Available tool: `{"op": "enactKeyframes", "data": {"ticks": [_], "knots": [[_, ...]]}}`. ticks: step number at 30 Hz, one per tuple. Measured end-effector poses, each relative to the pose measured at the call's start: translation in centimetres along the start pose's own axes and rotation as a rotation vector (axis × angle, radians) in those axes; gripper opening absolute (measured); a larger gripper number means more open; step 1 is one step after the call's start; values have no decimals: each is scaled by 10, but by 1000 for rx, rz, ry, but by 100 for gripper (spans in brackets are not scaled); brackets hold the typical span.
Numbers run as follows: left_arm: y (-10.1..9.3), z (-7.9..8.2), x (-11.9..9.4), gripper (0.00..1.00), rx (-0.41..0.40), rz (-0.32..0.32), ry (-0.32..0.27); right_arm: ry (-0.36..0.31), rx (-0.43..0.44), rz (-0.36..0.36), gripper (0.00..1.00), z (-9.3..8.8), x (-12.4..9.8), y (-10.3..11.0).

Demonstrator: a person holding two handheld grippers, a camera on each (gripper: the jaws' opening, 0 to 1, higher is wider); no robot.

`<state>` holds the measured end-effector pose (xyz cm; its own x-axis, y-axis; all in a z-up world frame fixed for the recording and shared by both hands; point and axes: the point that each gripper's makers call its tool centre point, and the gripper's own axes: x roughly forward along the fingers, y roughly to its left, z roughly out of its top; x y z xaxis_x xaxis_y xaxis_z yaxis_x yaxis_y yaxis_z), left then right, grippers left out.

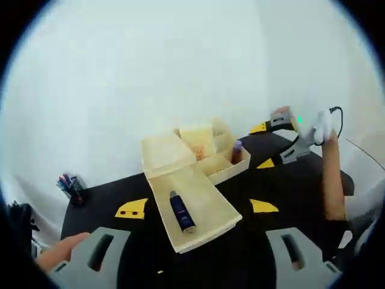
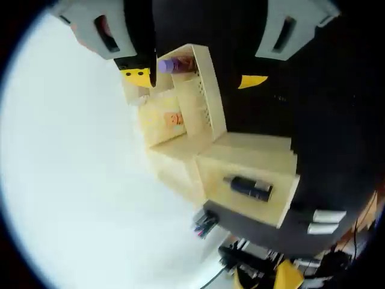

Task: Open the drawer, pick up the cosmetic bottles from the table one by one, place them into the drawer, release the gripper, close the drawer, and move the gripper away

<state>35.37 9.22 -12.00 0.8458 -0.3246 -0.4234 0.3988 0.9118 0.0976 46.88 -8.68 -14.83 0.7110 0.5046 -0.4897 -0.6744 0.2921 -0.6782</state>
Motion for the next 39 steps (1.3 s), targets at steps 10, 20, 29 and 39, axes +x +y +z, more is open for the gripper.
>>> {"op": "enactKeyframes", "data": {"ticks": [10, 20, 29, 39], "knots": [[24, -3, -5, 85, 119, 84, -213, -322, 236, -110, 49, 65, -21, -43], [35, -9, -15, 96, -8, -57, -399, -437, 455, -45, 77, 76, -27, -32], [42, -18, -32, 96, 116, -134, -580, -555, 520, 39, 93, 92, -19, 3], [58, -54, -17, 96, 67, -165, -531, -576, 528, 62, 93, 87, -3, 39]]}}
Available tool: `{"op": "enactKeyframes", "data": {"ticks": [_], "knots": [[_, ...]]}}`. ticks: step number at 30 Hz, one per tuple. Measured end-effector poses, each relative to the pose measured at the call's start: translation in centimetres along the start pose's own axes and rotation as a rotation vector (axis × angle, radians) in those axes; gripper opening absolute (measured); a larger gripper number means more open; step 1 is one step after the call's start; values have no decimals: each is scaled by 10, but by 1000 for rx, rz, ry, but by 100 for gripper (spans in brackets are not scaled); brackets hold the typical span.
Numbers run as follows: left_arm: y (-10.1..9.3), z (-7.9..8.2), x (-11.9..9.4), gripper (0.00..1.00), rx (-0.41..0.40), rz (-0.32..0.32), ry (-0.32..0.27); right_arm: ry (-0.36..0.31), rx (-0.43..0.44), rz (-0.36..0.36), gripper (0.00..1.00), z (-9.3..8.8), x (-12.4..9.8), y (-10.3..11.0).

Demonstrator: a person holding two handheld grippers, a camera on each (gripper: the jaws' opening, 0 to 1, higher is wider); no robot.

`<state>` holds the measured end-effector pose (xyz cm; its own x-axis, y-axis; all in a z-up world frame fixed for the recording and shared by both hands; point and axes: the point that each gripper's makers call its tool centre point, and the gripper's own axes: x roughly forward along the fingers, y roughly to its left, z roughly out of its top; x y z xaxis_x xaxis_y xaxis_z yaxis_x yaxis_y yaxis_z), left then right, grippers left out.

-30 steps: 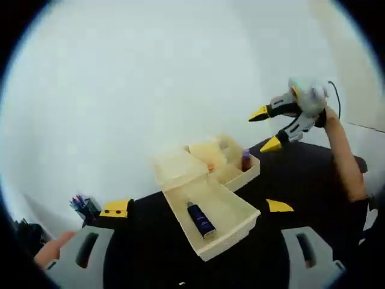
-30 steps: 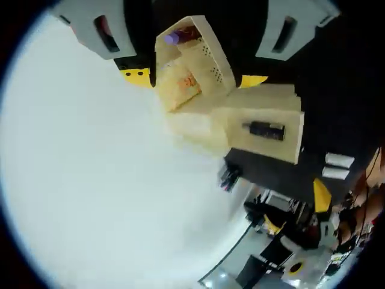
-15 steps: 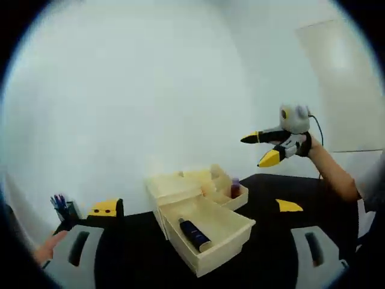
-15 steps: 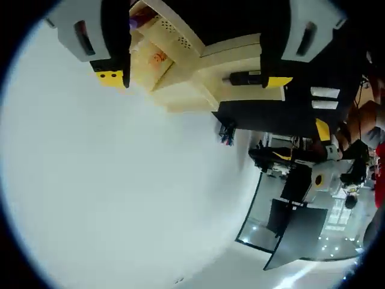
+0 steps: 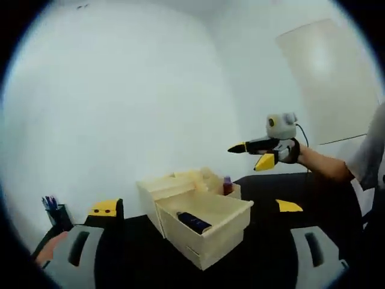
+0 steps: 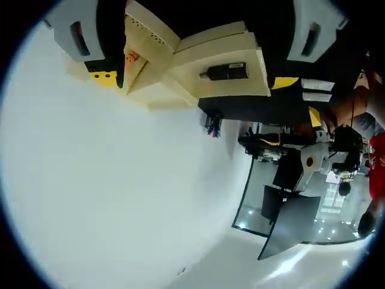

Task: Open the drawer, pick up the cosmetic bottles from the table one by one, place them into the drawer, release the gripper, close the drawer, and move the gripper away

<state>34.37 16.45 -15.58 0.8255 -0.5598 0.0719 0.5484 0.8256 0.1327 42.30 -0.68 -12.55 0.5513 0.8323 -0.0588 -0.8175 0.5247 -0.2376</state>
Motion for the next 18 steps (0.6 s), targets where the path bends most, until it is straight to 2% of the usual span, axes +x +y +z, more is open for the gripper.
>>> {"op": "enactKeyframes", "data": {"ticks": [3, 6, 7, 11, 14, 18], "knots": [[-1, 0, -4, 96, -34, -10, -21, 4, 26, 19, 92, -10, 2, 8], [2, 1, -10, 96, -152, -43, -79, 18, 43, 45, 92, -23, 3, 19], [3, -2, -11, 96, -153, -47, -67, 26, 50, 52, 91, -28, 3, 22], [4, -4, -14, 93, -149, -39, -81, 51, 41, 67, 91, -47, 5, 35], [0, -12, -10, 93, -158, -47, -66, 59, 44, 72, 89, -53, 5, 32], [-4, -32, -3, 92, -134, -41, 15, 71, 45, 84, 87, -70, 6, 35]]}}
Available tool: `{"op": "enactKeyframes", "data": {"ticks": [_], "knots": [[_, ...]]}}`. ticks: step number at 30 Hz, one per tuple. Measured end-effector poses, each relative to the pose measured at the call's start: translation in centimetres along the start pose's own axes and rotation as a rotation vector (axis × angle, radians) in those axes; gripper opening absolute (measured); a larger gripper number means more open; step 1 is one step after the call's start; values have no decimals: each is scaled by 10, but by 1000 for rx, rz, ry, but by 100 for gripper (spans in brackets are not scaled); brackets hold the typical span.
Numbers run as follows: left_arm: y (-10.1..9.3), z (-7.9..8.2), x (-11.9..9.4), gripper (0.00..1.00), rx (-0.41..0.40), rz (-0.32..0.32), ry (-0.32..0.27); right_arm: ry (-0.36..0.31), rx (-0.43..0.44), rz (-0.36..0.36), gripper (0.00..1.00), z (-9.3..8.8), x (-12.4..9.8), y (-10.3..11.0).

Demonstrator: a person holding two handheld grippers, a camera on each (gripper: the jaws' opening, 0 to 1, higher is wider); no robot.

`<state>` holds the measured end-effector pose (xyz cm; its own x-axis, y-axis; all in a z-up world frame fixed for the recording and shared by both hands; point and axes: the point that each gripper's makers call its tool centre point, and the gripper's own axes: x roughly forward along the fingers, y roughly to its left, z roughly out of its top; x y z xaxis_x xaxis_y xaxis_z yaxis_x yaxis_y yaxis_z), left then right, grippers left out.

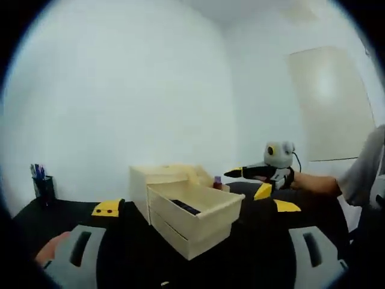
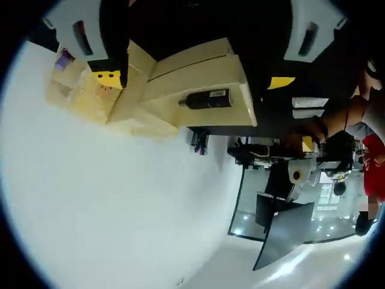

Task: Open the drawer, pick up the cosmetic bottles from the table one by one, place them into the drawer, release the gripper, close the drawer, and move the gripper away

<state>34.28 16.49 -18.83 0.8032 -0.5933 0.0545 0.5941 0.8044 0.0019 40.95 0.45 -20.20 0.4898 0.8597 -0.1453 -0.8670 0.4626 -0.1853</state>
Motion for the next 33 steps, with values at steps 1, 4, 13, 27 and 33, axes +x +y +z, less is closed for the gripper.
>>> {"op": "enactKeyframes", "data": {"ticks": [1, 4, 13, 27, 33], "knots": [[0, -4, 2, 92, 0, 3, 11, 8, -2, 4, 87, -5, 1, 2], [-1, -8, 2, 93, -13, -5, 20, 24, -10, 9, 87, -17, 5, 5], [-7, -10, -1, 93, -48, -24, 34, 19, -26, 1, 84, -21, 12, -1], [-8, -24, 0, 92, -28, -37, 111, 28, -38, -3, 85, -22, 18, -8], [-5, -25, 0, 91, -25, -38, 120, 16, -40, -18, 85, -17, 20, -14]]}}
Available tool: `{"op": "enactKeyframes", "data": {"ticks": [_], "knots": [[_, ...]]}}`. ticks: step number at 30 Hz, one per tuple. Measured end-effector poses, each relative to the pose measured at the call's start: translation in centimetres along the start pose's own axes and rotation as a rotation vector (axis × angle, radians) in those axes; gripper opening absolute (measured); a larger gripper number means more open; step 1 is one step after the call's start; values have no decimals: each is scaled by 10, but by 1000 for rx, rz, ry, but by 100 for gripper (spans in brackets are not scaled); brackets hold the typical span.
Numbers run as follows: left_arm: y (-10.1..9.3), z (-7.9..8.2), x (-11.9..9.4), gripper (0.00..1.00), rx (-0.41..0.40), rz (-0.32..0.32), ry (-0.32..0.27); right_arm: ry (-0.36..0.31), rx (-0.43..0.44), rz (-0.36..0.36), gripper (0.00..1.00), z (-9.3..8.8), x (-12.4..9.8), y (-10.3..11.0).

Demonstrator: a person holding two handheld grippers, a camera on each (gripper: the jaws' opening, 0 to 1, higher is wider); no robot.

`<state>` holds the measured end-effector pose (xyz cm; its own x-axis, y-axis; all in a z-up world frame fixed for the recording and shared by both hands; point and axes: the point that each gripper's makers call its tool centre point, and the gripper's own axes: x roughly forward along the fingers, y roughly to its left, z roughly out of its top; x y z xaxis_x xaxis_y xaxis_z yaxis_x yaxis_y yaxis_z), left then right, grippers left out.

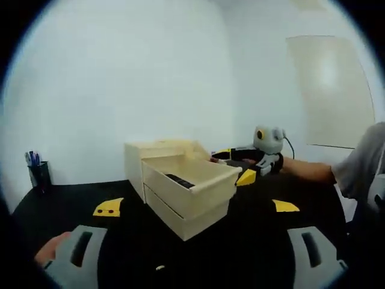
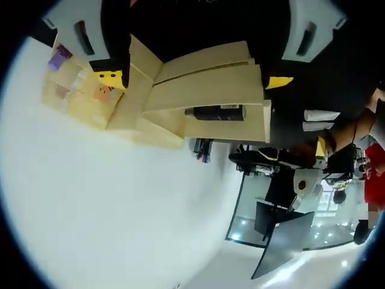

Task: Open the drawer, pick up the cosmetic bottles from the table one by one, place them into the drawer, release the gripper, close the drawer, and move the gripper away

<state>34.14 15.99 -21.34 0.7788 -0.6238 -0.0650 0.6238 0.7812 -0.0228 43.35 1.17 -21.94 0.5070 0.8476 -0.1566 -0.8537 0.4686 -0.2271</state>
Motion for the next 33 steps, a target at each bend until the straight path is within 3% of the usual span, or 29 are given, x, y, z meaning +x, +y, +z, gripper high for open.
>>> {"op": "enactKeyframes", "data": {"ticks": [33], "knots": [[-2, -5, 0, 87, 12, 7, 17, -23, 105, -104, 83, 0, 16, -46]]}}
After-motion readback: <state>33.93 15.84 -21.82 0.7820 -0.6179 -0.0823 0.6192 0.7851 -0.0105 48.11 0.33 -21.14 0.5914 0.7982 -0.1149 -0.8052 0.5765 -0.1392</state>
